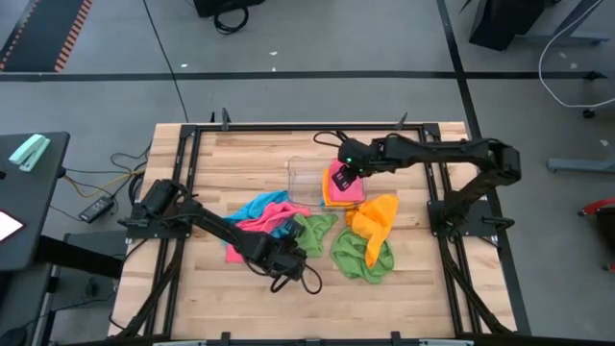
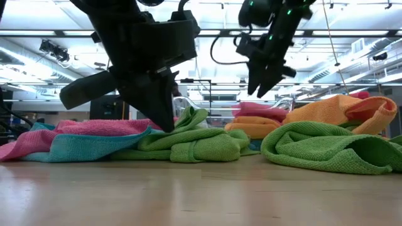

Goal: Fold microfiber towels
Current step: Put the folded pink microfiber cloth into the transparent bin

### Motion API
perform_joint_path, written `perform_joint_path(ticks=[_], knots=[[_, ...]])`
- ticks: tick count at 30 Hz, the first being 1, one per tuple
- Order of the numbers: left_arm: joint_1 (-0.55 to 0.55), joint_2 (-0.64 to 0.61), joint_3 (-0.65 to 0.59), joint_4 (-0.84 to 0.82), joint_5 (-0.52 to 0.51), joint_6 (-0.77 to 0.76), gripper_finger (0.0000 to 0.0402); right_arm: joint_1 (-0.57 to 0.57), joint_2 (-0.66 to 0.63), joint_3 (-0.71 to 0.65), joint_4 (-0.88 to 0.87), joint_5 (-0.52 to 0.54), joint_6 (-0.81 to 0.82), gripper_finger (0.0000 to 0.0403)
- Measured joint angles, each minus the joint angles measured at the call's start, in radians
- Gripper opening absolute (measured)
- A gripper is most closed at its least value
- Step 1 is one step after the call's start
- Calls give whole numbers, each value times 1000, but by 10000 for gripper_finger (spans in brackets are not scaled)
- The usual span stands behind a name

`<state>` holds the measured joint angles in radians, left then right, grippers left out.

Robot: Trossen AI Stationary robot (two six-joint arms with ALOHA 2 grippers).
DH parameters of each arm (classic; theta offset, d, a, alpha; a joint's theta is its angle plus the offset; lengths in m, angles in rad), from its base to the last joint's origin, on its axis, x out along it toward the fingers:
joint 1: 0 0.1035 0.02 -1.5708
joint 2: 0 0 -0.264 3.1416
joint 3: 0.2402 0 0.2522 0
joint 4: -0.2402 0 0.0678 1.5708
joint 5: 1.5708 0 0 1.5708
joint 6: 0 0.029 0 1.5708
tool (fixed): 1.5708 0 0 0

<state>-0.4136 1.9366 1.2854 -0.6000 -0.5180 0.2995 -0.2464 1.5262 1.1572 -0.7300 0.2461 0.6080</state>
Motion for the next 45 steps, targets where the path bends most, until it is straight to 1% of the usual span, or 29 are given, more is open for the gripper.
perform_joint_path(ticks=[5,10,15,17,20,24,27,30,37,42,45], knots=[[7,0,0,4,0,0,18,-44,85,0,22,-1,29,181],[12,0,0,4,0,0,28,-63,164,0,65,-31,39,181],[11,0,0,5,0,0,24,-73,223,7,67,-48,35,181],[11,0,0,4,0,0,20,-73,223,8,67,-46,31,181],[11,0,0,4,0,-14,15,-68,190,23,35,-58,39,181],[11,0,0,-4,1,-27,13,-52,103,96,-9,-40,41,181],[11,0,0,-12,0,-27,18,-24,91,142,-80,-3,45,181],[11,0,0,-16,1,-33,24,21,82,188,-104,11,61,181],[7,0,0,-28,1,-58,20,111,119,169,-119,1,144,181],[0,0,0,-27,1,-60,13,126,166,129,-115,-7,178,181],[-7,0,0,-27,1,-61,14,124,219,101,-99,-37,195,181]])
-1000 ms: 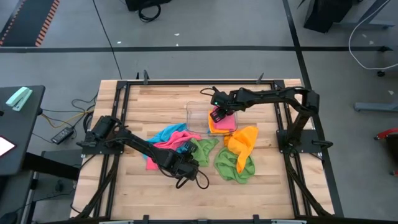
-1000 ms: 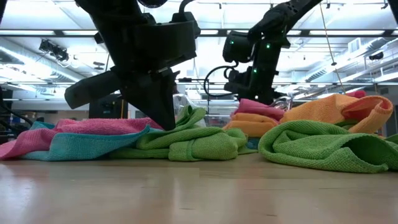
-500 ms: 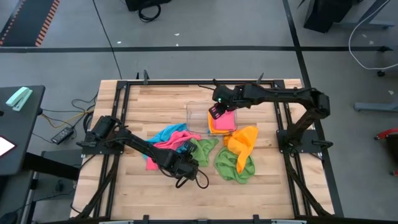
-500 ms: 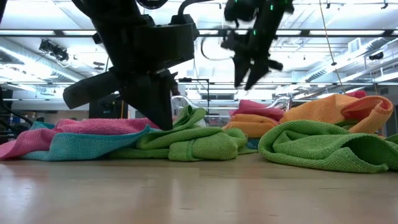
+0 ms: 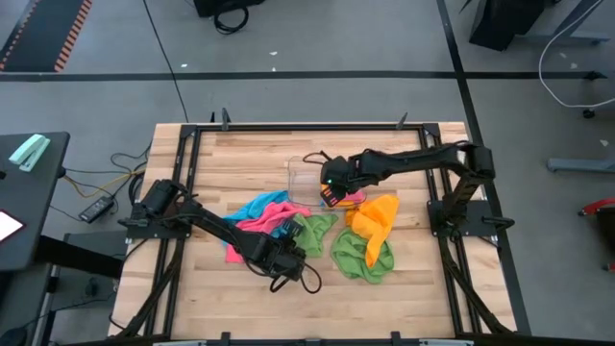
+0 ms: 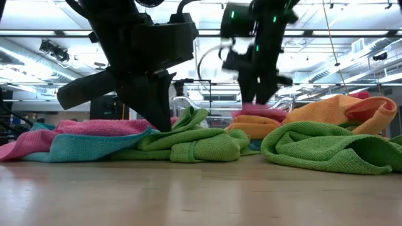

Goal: Fold microfiber towels
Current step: Put the folded pink microfiber cloth into the transparent bin

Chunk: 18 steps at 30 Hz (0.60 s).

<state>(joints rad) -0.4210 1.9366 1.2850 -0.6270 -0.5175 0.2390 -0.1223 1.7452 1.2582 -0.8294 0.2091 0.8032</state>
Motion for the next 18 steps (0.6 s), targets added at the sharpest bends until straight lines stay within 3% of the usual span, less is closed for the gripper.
perform_joint_path(ticks=[7,18], knots=[[-15,0,0,-5,-1,5,26,-1,64,-12,31,-72,-24,181],[-18,0,0,-105,-1,-20,12,6,-158,-6,22,70,-67,181]])
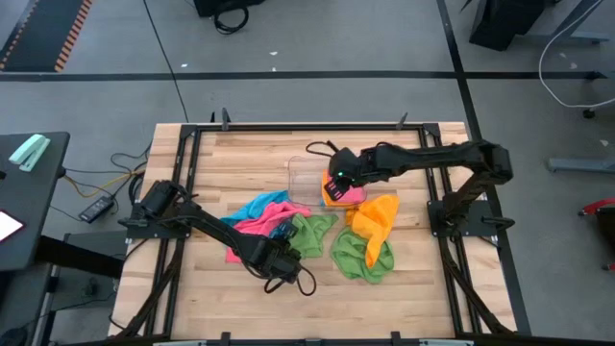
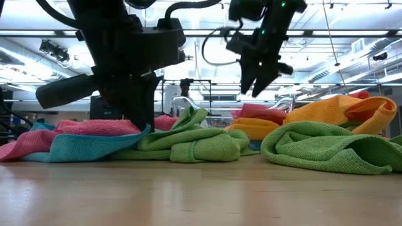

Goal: Fold microfiber towels
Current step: Put the folded pink microfiber cloth into the transparent bin

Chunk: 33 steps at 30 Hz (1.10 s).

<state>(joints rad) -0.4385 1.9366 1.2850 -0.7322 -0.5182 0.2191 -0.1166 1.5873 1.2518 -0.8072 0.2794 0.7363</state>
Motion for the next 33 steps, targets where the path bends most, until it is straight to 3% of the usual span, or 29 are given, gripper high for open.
perform_joint_path(ticks=[9,16,24,30,33], knots=[[10,0,0,30,0,-123,33,131,-40,0,3,160,-123,181],[9,0,0,70,1,-104,23,236,-52,-6,18,243,-227,172],[46,0,0,139,0,16,13,217,-161,-241,296,233,-404,133],[122,0,0,156,-1,24,30,176,-286,-402,563,97,-572,113],[135,0,0,153,-2,-8,27,185,-332,-442,598,63,-591,104]])
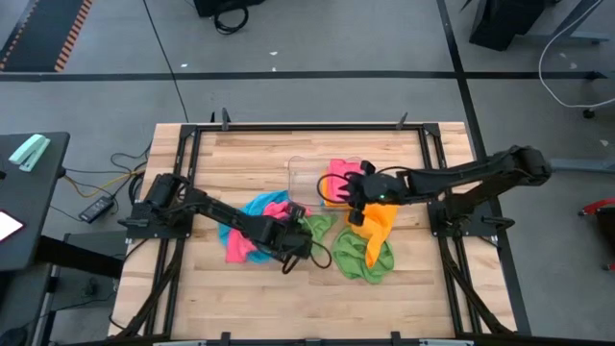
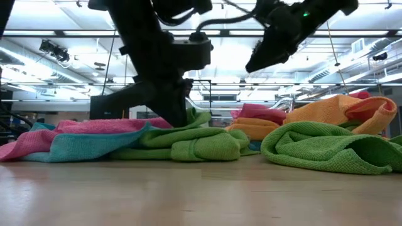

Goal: Fold microfiber towels
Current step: Put the folded pink microfiber cloth into the transparent bin

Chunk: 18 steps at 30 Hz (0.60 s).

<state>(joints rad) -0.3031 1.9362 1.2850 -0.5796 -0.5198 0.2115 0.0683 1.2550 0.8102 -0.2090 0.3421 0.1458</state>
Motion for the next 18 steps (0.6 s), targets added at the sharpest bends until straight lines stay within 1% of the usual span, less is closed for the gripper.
perform_joint_path(ticks=[3,6,9,12,14,18], knots=[[-10,0,0,-36,1,-9,16,13,-45,-23,-12,-3,-10,96],[-24,-18,-1,-124,4,-11,7,28,-98,-26,-16,-28,-33,91],[-24,-67,0,-196,3,-48,8,27,-140,-26,-15,-71,-59,84],[-22,-126,-13,-214,1,-80,15,26,-157,-26,-14,-84,-88,77],[-22,-179,-53,-183,0,-95,15,27,-156,-26,-20,-91,-98,73],[-25,-271,-196,-41,4,-113,6,26,-149,-27,-40,-134,-130,62]])
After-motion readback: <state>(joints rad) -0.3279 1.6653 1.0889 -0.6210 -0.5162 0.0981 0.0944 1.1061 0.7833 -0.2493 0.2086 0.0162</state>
